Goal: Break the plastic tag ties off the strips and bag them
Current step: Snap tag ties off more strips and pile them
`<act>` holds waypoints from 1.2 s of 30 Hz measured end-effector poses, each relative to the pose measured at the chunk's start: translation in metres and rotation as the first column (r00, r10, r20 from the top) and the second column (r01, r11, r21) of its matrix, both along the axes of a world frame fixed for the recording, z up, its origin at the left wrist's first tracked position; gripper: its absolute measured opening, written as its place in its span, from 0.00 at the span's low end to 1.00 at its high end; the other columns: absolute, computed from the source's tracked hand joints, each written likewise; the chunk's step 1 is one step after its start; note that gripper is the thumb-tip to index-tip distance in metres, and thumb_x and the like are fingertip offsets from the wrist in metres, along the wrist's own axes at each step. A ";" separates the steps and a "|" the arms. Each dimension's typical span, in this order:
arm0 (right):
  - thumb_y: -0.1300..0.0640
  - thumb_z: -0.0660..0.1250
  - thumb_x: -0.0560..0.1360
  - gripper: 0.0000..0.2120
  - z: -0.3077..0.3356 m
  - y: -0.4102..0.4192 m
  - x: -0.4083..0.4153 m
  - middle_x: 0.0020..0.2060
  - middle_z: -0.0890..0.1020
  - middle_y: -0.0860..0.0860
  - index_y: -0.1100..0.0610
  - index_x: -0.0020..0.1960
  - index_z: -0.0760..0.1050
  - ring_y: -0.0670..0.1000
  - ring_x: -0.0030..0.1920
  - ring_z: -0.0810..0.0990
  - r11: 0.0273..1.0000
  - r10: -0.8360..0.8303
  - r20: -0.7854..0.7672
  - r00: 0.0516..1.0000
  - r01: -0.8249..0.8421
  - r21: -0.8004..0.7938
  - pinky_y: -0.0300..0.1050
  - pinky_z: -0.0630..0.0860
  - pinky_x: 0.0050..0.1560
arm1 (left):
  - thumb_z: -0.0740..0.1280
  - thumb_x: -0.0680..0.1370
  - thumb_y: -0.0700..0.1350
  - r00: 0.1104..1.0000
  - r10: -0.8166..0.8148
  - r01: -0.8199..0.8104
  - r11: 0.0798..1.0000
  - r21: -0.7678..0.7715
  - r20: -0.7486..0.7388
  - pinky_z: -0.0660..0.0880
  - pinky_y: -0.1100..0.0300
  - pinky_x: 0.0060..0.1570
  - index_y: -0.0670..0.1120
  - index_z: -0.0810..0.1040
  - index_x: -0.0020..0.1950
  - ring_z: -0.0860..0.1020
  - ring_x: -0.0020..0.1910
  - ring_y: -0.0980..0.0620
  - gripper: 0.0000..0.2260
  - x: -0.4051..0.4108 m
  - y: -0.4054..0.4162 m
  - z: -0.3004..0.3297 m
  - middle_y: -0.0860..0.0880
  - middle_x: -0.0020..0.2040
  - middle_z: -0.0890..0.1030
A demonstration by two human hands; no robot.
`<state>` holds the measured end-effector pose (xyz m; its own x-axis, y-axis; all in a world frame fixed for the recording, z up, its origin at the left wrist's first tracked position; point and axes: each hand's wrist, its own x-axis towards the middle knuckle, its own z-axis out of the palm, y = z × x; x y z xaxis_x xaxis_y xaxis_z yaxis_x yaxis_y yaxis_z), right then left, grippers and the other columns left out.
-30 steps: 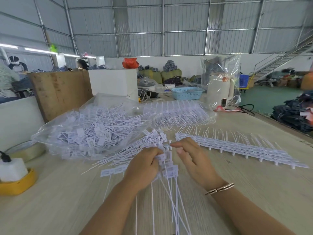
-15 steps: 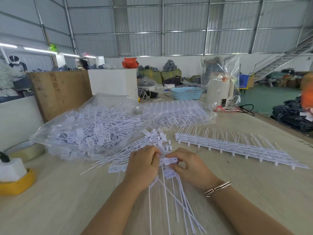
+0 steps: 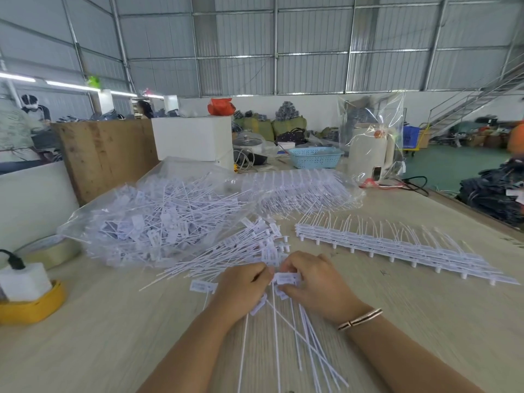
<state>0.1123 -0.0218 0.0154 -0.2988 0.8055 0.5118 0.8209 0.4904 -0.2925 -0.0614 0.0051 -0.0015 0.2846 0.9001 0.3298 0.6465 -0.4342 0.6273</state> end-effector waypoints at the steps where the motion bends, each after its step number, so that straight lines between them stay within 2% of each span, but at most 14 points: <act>1: 0.49 0.69 0.69 0.10 0.001 0.000 0.000 0.42 0.77 0.43 0.49 0.48 0.74 0.43 0.44 0.75 0.999 -0.015 0.022 1.000 0.014 0.039 0.43 0.61 0.50 | 0.58 0.80 0.52 1.000 -0.007 0.007 1.000 -0.002 0.015 0.65 0.67 0.29 0.47 0.71 0.32 0.72 0.26 0.59 0.18 0.000 -0.001 0.000 0.51 0.24 0.73; 5: 0.46 0.69 0.71 0.09 0.002 -0.001 0.000 0.40 0.80 0.44 0.51 0.47 0.77 0.43 0.41 0.75 0.994 -0.014 -0.021 1.000 0.016 0.112 0.44 0.62 0.49 | 0.57 0.81 0.49 0.996 -0.047 0.046 0.999 0.024 0.070 0.63 0.61 0.32 0.45 0.70 0.34 0.68 0.27 0.59 0.17 0.002 -0.005 0.004 0.52 0.28 0.69; 8: 0.47 0.69 0.72 0.08 0.001 -0.002 0.002 0.37 0.79 0.43 0.51 0.46 0.78 0.41 0.37 0.73 0.992 0.015 -0.038 0.999 -0.010 0.127 0.43 0.61 0.48 | 0.57 0.82 0.47 0.991 -0.086 0.081 0.995 0.053 0.099 0.64 0.56 0.35 0.41 0.69 0.36 0.69 0.30 0.53 0.17 0.004 -0.009 0.008 0.49 0.29 0.69; 12: 0.47 0.69 0.72 0.06 0.002 -0.001 0.001 0.35 0.79 0.40 0.49 0.44 0.78 0.34 0.34 0.67 0.991 0.027 -0.048 0.998 -0.020 0.130 0.41 0.59 0.46 | 0.57 0.82 0.46 0.988 -0.104 0.094 0.991 0.096 0.111 0.62 0.57 0.35 0.39 0.70 0.37 0.67 0.32 0.53 0.16 0.004 -0.012 0.011 0.48 0.31 0.68; 15: 0.49 0.66 0.75 0.05 0.004 -0.002 0.000 0.34 0.75 0.38 0.49 0.44 0.78 0.36 0.34 0.68 0.993 0.031 -0.011 0.999 -0.029 0.114 0.41 0.57 0.45 | 0.57 0.82 0.46 0.988 -0.115 0.105 0.989 0.106 0.098 0.63 0.57 0.36 0.39 0.71 0.37 0.67 0.32 0.53 0.16 0.005 -0.011 0.011 0.49 0.31 0.68; 18: 0.53 0.63 0.77 0.08 0.004 -0.002 0.003 0.30 0.71 0.38 0.50 0.40 0.77 0.41 0.35 0.72 0.997 0.037 -0.007 0.999 -0.037 0.074 0.42 0.57 0.45 | 0.58 0.81 0.45 0.989 -0.135 0.125 0.983 0.133 0.067 0.64 0.56 0.36 0.42 0.70 0.36 0.67 0.32 0.53 0.15 0.005 -0.010 0.010 0.52 0.30 0.68; 22: 0.53 0.63 0.77 0.07 0.003 -0.003 0.003 0.31 0.74 0.38 0.51 0.42 0.77 0.40 0.33 0.72 0.998 0.063 -0.062 0.996 -0.061 0.033 0.42 0.59 0.47 | 0.59 0.81 0.45 0.987 -0.138 0.126 0.983 0.136 0.077 0.64 0.56 0.36 0.42 0.71 0.37 0.67 0.32 0.53 0.14 0.005 -0.009 0.009 0.51 0.31 0.68; 25: 0.54 0.63 0.77 0.07 0.002 -0.001 0.002 0.31 0.78 0.42 0.52 0.41 0.76 0.43 0.31 0.74 0.996 0.082 -0.145 0.986 -0.087 -0.028 0.39 0.62 0.45 | 0.59 0.81 0.45 0.987 -0.124 0.110 0.985 0.131 0.102 0.63 0.60 0.34 0.45 0.69 0.36 0.66 0.31 0.56 0.14 0.006 -0.010 0.009 0.54 0.30 0.67; 29: 0.57 0.64 0.77 0.09 0.000 0.000 0.002 0.26 0.77 0.42 0.54 0.39 0.77 0.45 0.27 0.72 0.983 0.122 -0.312 0.942 -0.158 -0.093 0.36 0.66 0.33 | 0.58 0.81 0.46 0.988 -0.118 0.105 0.987 0.123 0.100 0.61 0.64 0.32 0.51 0.66 0.33 0.65 0.30 0.60 0.16 0.008 -0.011 0.012 0.55 0.29 0.67; 31: 0.58 0.63 0.78 0.10 0.000 0.003 0.006 0.29 0.79 0.46 0.53 0.39 0.77 0.44 0.27 0.71 0.982 0.065 -0.452 0.890 -0.136 -0.128 0.37 0.68 0.33 | 0.58 0.81 0.46 0.984 -0.122 0.110 0.989 0.098 0.129 0.61 0.66 0.31 0.52 0.65 0.33 0.65 0.28 0.61 0.16 0.008 -0.012 0.013 0.55 0.29 0.66; 33: 0.57 0.62 0.78 0.10 0.001 0.007 0.018 0.33 0.82 0.51 0.52 0.38 0.76 0.47 0.29 0.71 0.987 -0.014 -0.576 0.817 -0.082 -0.140 0.43 0.70 0.34 | 0.57 0.82 0.46 0.971 -0.127 0.117 0.991 0.062 0.204 0.60 0.66 0.31 0.51 0.64 0.32 0.64 0.28 0.60 0.17 0.006 -0.013 0.013 0.55 0.28 0.65; 34: 0.56 0.63 0.77 0.10 0.001 0.008 0.024 0.34 0.82 0.50 0.50 0.38 0.75 0.49 0.29 0.71 0.990 -0.039 -0.585 0.810 -0.050 -0.135 0.44 0.69 0.33 | 0.57 0.82 0.46 0.961 -0.127 0.120 0.992 0.044 0.247 0.60 0.65 0.33 0.50 0.63 0.32 0.63 0.28 0.59 0.17 0.005 -0.013 0.013 0.54 0.29 0.64; 36: 0.53 0.68 0.74 0.07 -0.001 0.006 0.031 0.33 0.81 0.45 0.46 0.38 0.75 0.44 0.28 0.69 0.993 -0.064 -0.531 0.845 0.004 -0.114 0.36 0.67 0.31 | 0.57 0.82 0.46 0.943 -0.120 0.123 0.992 0.009 0.311 0.62 0.61 0.36 0.50 0.63 0.32 0.64 0.31 0.55 0.17 0.003 -0.013 0.012 0.53 0.29 0.64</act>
